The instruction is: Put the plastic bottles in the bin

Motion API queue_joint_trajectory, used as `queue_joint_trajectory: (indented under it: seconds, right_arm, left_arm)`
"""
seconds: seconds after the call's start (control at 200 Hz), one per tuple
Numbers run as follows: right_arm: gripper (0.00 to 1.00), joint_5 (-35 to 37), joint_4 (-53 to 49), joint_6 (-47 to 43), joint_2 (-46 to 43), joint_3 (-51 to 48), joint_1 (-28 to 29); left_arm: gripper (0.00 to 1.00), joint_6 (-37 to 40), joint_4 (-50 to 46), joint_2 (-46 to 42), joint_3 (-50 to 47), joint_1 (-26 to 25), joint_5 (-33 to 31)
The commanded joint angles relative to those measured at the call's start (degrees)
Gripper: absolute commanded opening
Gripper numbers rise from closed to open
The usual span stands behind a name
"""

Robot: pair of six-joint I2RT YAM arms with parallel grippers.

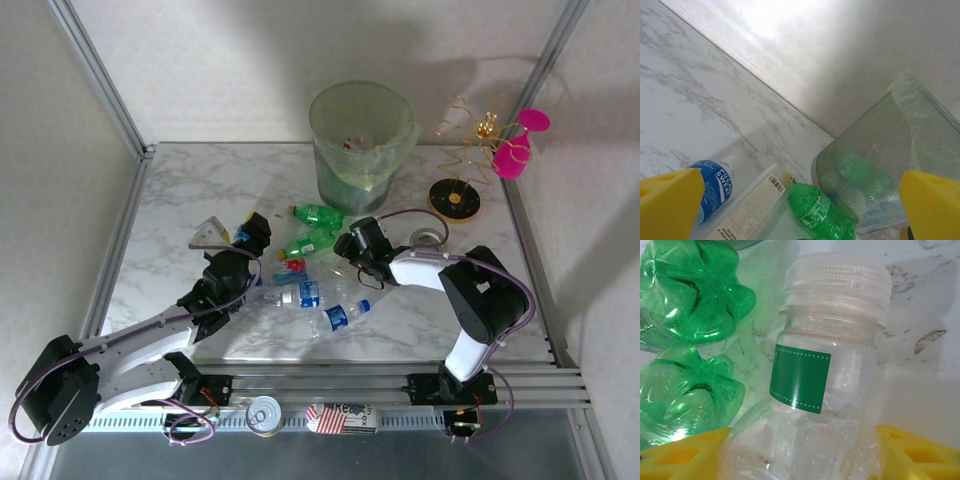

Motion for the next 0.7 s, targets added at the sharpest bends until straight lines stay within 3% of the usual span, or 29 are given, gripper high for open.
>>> queue_joint_trajectory:
  seconds: [0.0, 0.421, 0.696]
  right_arm:
    - [0.55, 0.92, 3.18, -1.41, -0.58, -1.97, -1.11]
    - [0.5, -5.56, 8.11, -10.9, -17.7, -5.25, -4.25]
    - [0.48, -8.52, 8.91, -21.24, -27.62, -0.24, -4.08]
  left_arm:
    - [0.99, 0.03, -0.58, -0.87, -0.13, -0.22, -1.89]
    - [0.99, 0.2, -2.16, -6.22, -2.34, 1.97, -6.68]
    - [1.0, -7.07, -2.7, -9.83, -6.05, 9.77, -1.22]
